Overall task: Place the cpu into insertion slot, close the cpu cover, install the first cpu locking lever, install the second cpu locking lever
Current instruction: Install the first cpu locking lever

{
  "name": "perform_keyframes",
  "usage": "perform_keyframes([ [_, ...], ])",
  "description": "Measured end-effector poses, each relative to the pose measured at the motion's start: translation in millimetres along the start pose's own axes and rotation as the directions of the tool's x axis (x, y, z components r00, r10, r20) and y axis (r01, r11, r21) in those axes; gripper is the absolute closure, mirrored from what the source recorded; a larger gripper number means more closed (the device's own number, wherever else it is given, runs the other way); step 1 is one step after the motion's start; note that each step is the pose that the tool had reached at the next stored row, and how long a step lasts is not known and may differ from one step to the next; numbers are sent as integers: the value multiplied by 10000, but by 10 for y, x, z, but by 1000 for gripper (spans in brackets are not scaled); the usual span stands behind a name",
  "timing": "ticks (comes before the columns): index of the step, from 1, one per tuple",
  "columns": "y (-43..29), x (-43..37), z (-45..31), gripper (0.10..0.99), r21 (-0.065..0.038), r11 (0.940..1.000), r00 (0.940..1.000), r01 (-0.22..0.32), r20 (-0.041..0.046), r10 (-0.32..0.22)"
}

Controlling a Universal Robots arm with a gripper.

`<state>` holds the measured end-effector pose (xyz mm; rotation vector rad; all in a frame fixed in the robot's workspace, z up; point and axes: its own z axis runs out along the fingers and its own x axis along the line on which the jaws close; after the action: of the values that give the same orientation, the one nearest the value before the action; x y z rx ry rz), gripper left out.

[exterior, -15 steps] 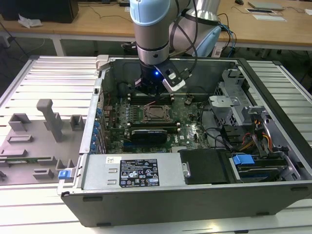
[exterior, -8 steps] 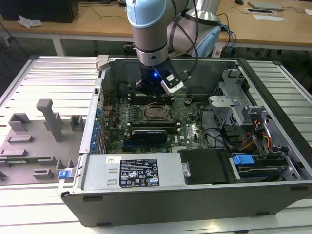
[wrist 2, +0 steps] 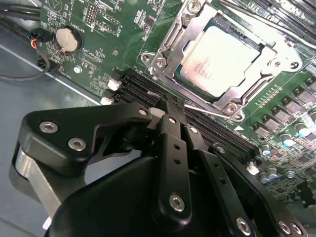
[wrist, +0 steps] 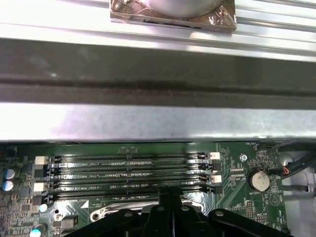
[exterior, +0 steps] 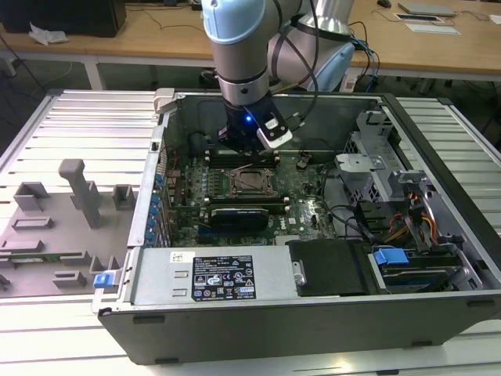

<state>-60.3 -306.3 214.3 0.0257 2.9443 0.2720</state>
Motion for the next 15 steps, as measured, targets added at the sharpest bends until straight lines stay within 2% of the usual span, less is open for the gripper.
perform_keyframes([
  [5,33,9,20,980,63,9997,9997,-224,44,223],
  [8,60,16,33,980,206,9995,9997,-219,50,218],
  [9,62,18,38,980,308,9993,9997,-220,59,219],
  [10,64,23,45,980,355,9991,9997,-239,76,236],
  [12,65,26,57,980,395,9984,9992,-395,111,391],
  [15,63,28,73,980,487,9945,9956,-926,218,916],
])
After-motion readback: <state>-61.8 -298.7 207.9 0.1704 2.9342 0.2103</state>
